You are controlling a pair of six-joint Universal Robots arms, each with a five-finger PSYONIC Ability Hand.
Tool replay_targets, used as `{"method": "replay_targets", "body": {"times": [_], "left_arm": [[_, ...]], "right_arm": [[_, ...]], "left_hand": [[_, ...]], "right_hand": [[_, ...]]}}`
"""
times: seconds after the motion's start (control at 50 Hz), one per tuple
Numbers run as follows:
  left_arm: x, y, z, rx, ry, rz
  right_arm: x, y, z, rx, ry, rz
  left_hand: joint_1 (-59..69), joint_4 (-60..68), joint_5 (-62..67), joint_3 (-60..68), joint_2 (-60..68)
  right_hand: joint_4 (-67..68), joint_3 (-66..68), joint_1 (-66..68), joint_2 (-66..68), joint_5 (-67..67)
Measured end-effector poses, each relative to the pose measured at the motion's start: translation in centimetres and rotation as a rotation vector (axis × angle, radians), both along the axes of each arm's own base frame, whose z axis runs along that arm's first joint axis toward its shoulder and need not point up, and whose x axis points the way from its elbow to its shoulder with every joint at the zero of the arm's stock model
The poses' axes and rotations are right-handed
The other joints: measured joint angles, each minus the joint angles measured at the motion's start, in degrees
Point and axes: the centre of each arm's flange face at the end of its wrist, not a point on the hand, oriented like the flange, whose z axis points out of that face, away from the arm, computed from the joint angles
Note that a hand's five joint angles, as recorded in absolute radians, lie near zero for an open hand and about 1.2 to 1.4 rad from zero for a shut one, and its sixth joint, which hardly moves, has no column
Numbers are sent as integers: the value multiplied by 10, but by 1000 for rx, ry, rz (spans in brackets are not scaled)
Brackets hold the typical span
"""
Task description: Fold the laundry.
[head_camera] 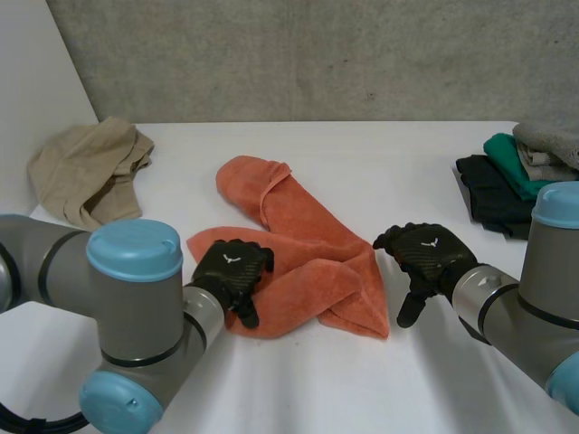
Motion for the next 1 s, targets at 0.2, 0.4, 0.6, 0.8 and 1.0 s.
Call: {"method": "replay_targets", "body": {"times": [0.2,0.4,0.6,0.8,1.0], "left_arm": [[-10,3,-12,29,-12,-52],[-7,-4,70,-175,114,-19],[6,-10,168,-464,215,10],[11,-9,204,-601,197,16],[15,1,222,-647,237,17]], "right_arm": [[-2,-2,-1,-9,5,-16],[-5,-9,8,-40,-2,-54],[-7,-13,14,73,-154,-130],[0,-7,6,336,-402,-158],[33,-3,-16,498,-531,-153]], "left_hand": [[394,392,380,392,395],[394,425,391,421,425],[394,425,391,422,426],[394,427,391,423,426],[394,427,391,424,426]], "right_hand": [[0,0,0,0,0],[0,0,0,0,0],[0,0,0,0,0],[0,0,0,0,0],[0,0,0,0,0]]}}
